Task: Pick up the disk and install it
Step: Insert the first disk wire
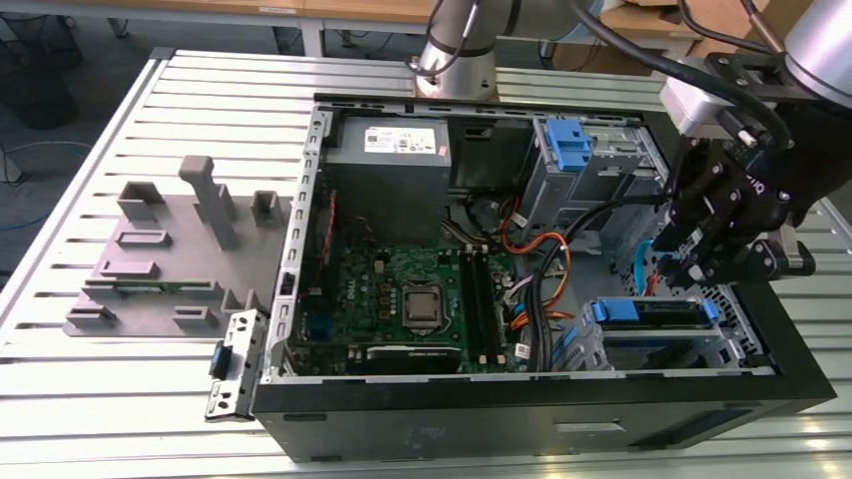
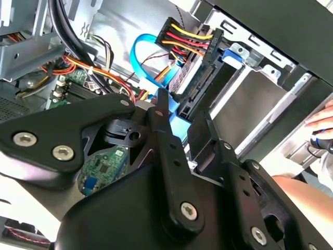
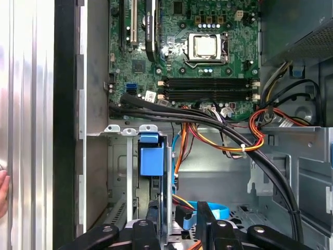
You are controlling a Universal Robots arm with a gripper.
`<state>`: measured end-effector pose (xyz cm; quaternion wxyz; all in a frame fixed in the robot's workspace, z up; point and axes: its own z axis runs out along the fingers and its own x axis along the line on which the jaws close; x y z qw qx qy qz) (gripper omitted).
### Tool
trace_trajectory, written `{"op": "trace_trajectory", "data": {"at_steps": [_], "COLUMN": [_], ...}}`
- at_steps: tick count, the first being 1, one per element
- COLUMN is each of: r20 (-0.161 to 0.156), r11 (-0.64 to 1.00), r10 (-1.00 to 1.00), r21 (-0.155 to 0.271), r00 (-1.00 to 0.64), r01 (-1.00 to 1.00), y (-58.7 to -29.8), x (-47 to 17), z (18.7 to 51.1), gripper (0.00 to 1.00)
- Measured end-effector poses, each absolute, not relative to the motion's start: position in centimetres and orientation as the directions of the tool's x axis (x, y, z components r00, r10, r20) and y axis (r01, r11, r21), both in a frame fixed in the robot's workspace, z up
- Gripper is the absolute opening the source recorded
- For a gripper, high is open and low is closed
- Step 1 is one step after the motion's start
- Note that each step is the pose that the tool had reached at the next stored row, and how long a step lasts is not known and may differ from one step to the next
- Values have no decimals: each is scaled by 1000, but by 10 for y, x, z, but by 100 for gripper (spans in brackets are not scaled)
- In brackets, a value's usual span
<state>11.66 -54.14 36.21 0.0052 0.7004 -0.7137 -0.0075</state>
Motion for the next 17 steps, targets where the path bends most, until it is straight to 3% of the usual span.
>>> {"op": "trace_trajectory", "data": {"at_steps": [17], "r20": [-4], "r11": [19], "r10": [-1000], "r21": [18], "r00": [-19], "r01": [-1000], "y": [-544], "x": [117], "z": [359], "gripper": [42]}}
